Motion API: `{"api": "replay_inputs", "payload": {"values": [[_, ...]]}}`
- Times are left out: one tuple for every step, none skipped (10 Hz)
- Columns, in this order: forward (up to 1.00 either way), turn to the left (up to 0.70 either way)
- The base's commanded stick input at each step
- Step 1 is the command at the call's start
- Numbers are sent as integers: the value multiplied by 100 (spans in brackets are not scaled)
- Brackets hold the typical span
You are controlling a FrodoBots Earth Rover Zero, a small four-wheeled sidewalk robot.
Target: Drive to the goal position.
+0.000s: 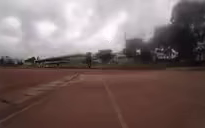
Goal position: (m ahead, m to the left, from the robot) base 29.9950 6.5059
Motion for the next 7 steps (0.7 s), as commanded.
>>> {"api": "replay_inputs", "payload": {"values": [[70,0],[70,0],[70,0],[70,1],[70,3],[70,0],[70,0]]}}
